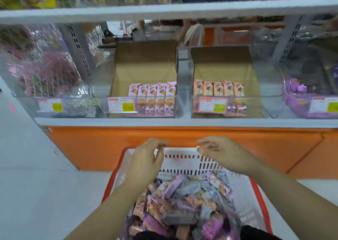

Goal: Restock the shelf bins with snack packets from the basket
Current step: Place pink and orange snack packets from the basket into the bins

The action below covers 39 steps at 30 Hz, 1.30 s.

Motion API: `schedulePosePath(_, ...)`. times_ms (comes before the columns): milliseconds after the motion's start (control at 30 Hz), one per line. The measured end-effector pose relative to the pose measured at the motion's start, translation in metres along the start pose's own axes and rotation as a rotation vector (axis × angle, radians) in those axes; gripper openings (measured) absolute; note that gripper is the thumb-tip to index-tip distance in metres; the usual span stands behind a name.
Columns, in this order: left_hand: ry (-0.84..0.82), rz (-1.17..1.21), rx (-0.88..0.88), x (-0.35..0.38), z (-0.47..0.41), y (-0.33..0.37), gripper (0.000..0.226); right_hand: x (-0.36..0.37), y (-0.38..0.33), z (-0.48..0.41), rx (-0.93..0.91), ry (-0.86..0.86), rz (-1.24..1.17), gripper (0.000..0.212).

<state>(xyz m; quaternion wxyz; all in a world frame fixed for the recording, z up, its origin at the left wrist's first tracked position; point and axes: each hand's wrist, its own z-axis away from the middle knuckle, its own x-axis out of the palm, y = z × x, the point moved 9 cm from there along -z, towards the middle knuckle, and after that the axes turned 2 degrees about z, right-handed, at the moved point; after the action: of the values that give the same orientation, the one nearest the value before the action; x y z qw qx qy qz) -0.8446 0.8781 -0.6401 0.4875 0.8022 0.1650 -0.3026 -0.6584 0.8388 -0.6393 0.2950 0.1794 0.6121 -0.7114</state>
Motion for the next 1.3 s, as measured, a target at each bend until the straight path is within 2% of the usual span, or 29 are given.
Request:
schedulePosePath(100,-0.148,-0.037,-0.106,0.047,0.025,-0.035,0.025,0.025,0.075,0.010,0.166,-0.019,0.054,0.027)
schedulePosePath(200,-0.401,-0.232,-0.141,0.098,0.050,-0.074,0.033,0.048,0.127,0.012,0.291,-0.073,0.073,0.024)
schedulePosePath(333,-0.687,-0.435,-0.183,0.147,0.081,-0.113,0.056,0.058,0.170,0.004,0.406,-0.103,0.326,0.038)
schedulePosePath(433,-0.780,-0.436,-0.267,0.162,0.093,-0.129,0.045,0.077,0.194,-0.005,0.464,-0.165,0.389,0.049)
schedulePosePath(533,-0.818,-0.410,-0.278,0.170,0.101,-0.133,0.040,0.100,0.218,-0.018,0.491,-0.185,0.331,0.074)
schedulePosePath(633,-0.816,-0.404,-0.269,0.172,0.103,-0.135,0.038,0.105,0.236,-0.025,0.526,-0.158,0.391,0.080)
schedulePosePath(833,-0.837,-0.387,-0.320,0.174,0.105,-0.140,0.040,0.093,0.232,-0.030,0.513,-0.032,0.416,0.066)
schedulePosePath(1067,-0.939,-0.315,-0.327,0.171,0.102,-0.135,0.040,0.073,0.199,-0.025,0.513,0.019,0.064,0.051)
schedulePosePath(1200,-0.938,-0.256,-0.325,0.141,0.078,-0.111,0.032,0.060,0.154,-0.020,0.512,-0.094,-0.037,0.055)
schedulePosePath(1300,-0.815,-0.082,-0.328,0.103,0.053,-0.079,0.037,0.050,0.100,-0.017,0.444,-0.163,-0.111,0.052)
